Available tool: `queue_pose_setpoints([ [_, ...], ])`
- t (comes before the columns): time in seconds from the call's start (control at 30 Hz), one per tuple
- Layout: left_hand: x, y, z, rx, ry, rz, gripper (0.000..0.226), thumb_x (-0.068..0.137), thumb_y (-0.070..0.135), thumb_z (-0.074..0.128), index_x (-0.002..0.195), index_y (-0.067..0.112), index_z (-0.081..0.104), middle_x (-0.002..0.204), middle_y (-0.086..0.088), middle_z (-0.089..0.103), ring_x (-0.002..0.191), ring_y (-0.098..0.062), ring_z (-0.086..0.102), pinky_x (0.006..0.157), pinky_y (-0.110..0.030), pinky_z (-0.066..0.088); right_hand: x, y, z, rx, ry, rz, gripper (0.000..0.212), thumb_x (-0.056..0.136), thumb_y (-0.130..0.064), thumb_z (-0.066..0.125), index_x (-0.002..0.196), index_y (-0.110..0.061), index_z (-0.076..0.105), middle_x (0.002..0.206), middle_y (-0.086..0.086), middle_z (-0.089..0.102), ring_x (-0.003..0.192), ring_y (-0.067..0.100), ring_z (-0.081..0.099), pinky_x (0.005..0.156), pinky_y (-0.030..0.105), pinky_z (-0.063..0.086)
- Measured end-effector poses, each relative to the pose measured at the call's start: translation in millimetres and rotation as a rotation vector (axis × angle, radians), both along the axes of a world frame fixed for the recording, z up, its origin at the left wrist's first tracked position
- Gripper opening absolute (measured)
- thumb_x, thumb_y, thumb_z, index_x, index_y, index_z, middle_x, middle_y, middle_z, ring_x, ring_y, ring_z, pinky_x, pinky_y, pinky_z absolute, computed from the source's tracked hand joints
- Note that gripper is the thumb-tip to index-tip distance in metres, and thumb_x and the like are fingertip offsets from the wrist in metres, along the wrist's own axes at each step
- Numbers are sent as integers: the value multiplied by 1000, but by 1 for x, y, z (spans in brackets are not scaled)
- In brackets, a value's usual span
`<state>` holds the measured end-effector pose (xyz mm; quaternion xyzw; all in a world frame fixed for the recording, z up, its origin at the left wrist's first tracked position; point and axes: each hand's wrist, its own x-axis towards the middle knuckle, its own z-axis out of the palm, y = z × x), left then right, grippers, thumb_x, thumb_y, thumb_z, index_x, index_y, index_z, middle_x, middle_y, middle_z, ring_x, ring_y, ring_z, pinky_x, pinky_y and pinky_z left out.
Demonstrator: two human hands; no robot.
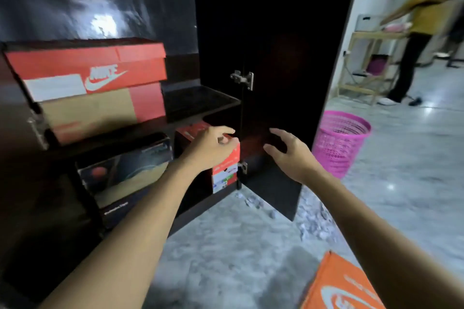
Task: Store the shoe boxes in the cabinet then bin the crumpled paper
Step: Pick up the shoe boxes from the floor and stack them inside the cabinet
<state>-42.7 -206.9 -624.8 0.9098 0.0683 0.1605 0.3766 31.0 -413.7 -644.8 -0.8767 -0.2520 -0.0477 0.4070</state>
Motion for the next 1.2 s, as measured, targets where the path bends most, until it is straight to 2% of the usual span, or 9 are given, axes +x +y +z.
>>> queue_pose_setpoints([
  [0.27, 22, -145, -107, -82, 189, -293, 24, 93, 27, 56, 115, 31, 67, 87, 7, 69, 69, -14, 65, 66, -27, 51, -43, -143, -109, -24, 166, -267, 48, 96, -29, 63, 141, -18, 52, 142, 6, 56, 133, 22, 50, 107, 34, 41],
  [0.37, 20, -191, -157, -151, 304, -356, 29, 90, 31, 59, 117, 26, 67, 107, -3, 72, 93, -19, 69, 80, -28, 53, -64, -189, -149, 58, 254, -351, 47, 96, -27, 64, 140, -15, 53, 141, 5, 57, 131, 20, 52, 104, 32, 43],
  [0.47, 7, -234, -217, -181, 445, -360, 39, 93, 27, 58, 130, 16, 60, 131, -7, 61, 118, -21, 59, 98, -29, 47, -87, -228, -199, 59, 312, -416, 48, 96, -26, 63, 141, -13, 52, 143, 5, 56, 130, 20, 53, 101, 31, 44],
  [0.6, -24, -279, -302, -171, 584, -322, 53, 90, 25, 59, 141, 17, 48, 140, -11, 54, 124, -27, 54, 100, -30, 44, -120, -271, -265, 88, 432, -474, 48, 96, -23, 63, 141, -13, 51, 143, 9, 55, 132, 25, 52, 108, 42, 44],
  [0.77, -62, -292, -381, 69, 674, -157, 76, 85, 51, 54, 151, 23, 27, 156, -14, 24, 145, -32, 18, 117, -41, 23, -161, -309, -331, 2, 420, -704, 49, 94, -29, 61, 140, -14, 52, 145, 12, 51, 132, 28, 49, 110, 38, 37],
  [0.87, -78, -294, -400, 195, 567, -77, 81, 87, 46, 59, 153, 26, 16, 158, -17, 4, 146, -35, 2, 118, -51, 15, -179, -323, -352, -210, 452, -966, 61, 88, -48, 57, 143, -25, 46, 152, 11, 37, 140, 31, 37, 113, 54, 29],
  [0.93, -79, -296, -399, 189, 512, -16, 84, 86, 45, 62, 153, 28, 15, 159, -18, 0, 146, -37, 1, 118, -51, 13, -185, -332, -362, -184, 578, -1001, 77, 80, -55, 61, 147, -27, 36, 154, 12, 31, 141, 35, 36, 113, 63, 25],
  [1.07, -62, -296, -396, 11, 531, 10, 90, 79, 51, 67, 152, 32, 18, 153, -14, 25, 143, -35, 19, 116, -51, 23, -191, -338, -378, -6, 649, -894, 104, 73, -61, 71, 152, -21, 17, 148, 13, 40, 132, 37, 47, 106, 58, 41],
  [1.2, -62, -296, -391, -13, 532, 50, 91, 73, 56, 72, 146, 28, 26, 139, -10, 31, 133, -33, 29, 104, -46, 37, -198, -343, -386, 89, 585, -861, 115, 57, -61, 83, 148, -25, 22, 143, 8, 45, 128, 32, 52, 101, 57, 48],
])
